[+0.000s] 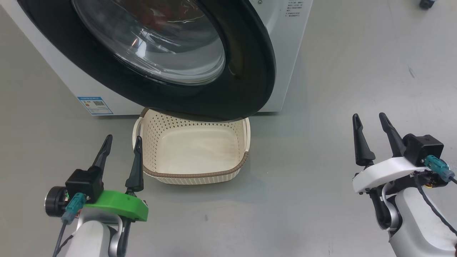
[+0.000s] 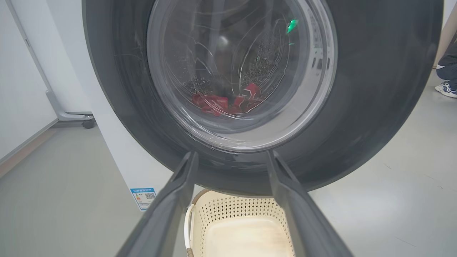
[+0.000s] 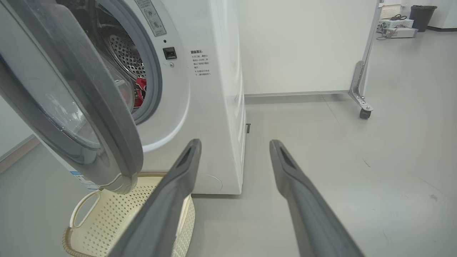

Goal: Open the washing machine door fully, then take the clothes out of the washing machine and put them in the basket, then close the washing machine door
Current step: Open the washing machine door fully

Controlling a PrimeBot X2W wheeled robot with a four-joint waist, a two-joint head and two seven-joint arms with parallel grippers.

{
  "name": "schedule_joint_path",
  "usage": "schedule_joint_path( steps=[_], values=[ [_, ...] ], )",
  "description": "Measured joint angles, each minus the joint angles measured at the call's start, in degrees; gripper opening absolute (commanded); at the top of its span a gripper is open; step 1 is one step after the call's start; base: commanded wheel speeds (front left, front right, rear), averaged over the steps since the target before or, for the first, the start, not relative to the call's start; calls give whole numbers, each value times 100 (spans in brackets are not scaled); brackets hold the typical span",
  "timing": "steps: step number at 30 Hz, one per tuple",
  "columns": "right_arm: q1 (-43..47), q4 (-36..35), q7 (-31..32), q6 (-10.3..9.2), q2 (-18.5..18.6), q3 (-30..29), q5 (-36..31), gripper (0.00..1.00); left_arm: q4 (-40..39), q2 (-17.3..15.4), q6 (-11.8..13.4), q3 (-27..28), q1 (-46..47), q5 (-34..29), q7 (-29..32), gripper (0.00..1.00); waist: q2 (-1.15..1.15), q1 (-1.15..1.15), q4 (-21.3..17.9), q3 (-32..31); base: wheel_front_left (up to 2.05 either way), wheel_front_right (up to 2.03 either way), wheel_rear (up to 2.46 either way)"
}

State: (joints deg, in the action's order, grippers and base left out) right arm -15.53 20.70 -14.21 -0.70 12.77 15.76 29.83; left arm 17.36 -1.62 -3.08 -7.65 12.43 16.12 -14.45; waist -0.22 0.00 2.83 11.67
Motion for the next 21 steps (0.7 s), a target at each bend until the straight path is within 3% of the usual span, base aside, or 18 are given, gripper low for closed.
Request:
schedule_joint_path(
  steps=[20,21],
  values=[
    [78,-4,-23,-55,-23,-126,-278,100,42,0,0,-1,-74,-8,0,100,0,0,-51,-40,0,0,0],
    [78,-7,-23,-55,-24,-136,-280,77,42,0,0,-1,-74,-8,0,100,0,0,-53,-38,0,0,0]
  ],
)
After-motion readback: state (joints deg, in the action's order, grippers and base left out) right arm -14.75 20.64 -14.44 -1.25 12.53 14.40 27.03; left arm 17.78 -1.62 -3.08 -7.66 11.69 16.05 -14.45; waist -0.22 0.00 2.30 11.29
